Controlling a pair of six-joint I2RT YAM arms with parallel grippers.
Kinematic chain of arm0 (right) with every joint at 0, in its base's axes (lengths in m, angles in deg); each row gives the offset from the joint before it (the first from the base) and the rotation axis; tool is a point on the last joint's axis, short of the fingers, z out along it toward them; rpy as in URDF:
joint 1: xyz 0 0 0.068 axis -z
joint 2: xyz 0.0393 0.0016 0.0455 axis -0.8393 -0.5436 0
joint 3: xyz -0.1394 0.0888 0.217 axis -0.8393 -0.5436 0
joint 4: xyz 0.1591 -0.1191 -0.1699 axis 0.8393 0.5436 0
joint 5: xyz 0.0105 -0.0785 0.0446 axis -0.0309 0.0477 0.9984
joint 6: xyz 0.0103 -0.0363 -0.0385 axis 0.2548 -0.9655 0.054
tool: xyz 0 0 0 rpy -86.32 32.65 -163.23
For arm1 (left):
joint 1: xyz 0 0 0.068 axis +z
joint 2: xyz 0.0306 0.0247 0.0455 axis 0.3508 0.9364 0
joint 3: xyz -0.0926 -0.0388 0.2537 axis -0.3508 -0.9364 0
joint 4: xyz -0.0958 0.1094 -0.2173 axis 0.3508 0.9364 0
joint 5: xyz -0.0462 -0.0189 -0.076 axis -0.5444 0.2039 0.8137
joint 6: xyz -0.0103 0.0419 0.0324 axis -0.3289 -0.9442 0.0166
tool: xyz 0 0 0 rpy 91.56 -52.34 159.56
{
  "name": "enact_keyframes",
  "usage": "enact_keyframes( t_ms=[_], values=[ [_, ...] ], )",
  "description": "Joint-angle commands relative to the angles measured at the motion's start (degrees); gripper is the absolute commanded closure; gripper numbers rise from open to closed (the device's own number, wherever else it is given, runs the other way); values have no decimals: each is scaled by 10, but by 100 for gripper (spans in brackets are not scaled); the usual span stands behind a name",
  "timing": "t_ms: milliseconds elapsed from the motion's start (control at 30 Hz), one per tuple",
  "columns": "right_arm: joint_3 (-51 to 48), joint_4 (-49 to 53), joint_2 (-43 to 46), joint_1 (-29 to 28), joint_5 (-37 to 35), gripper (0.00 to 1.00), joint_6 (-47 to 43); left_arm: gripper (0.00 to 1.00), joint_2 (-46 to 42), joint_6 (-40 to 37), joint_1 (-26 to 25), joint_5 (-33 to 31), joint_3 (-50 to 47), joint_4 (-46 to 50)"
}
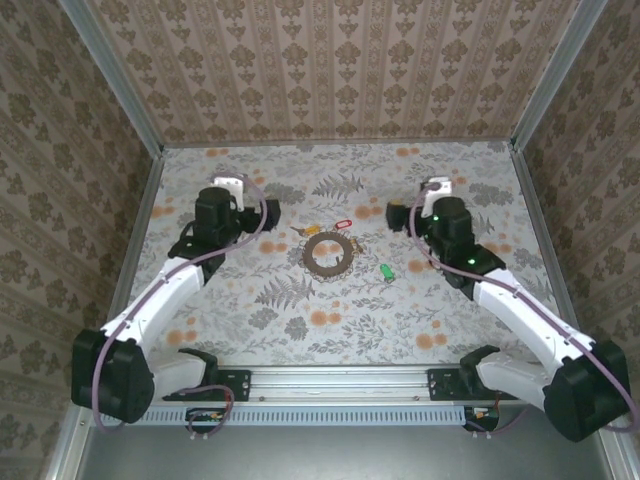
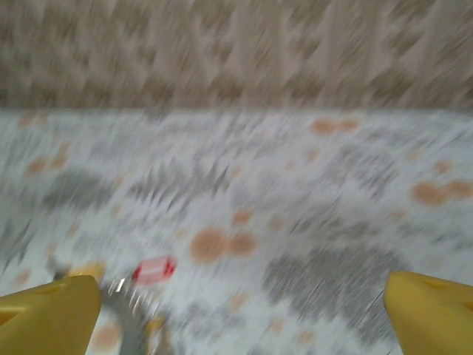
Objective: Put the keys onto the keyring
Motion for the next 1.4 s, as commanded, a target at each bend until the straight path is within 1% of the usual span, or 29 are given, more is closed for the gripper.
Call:
enact_keyframes(
  t_ms=[0,67,133,200,333,500,533,667,767,900,1233,1367],
  values=[
    [15,137,-49,-47,47,0,32,0,15,81,-5,107,-19,94],
    [27,132,-87,-80,59,5,36,2,21,81,-9,121,-13,127],
    [34,125,-121,-101,69,8,38,2,14,74,-23,113,-12,150],
    [34,115,-150,-107,78,12,36,2,1,72,-36,100,-17,160],
    [55,109,-217,-115,103,22,32,1,-17,84,-42,94,-39,152],
    [97,109,-287,-145,78,34,21,7,-9,93,-43,89,-51,129],
    [103,106,-295,-146,77,36,22,8,-5,93,-43,89,-51,126],
    [119,102,-328,-154,73,48,22,11,4,98,-43,91,-56,114],
    [129,108,-350,-161,62,54,22,14,5,100,-44,89,-59,108],
    [143,111,-370,-165,45,65,18,17,9,101,-43,89,-60,101],
    [172,130,-407,-167,27,74,6,20,5,97,-43,83,-56,111],
    [170,135,-407,-168,27,75,7,20,4,94,-43,81,-51,113]
  ],
)
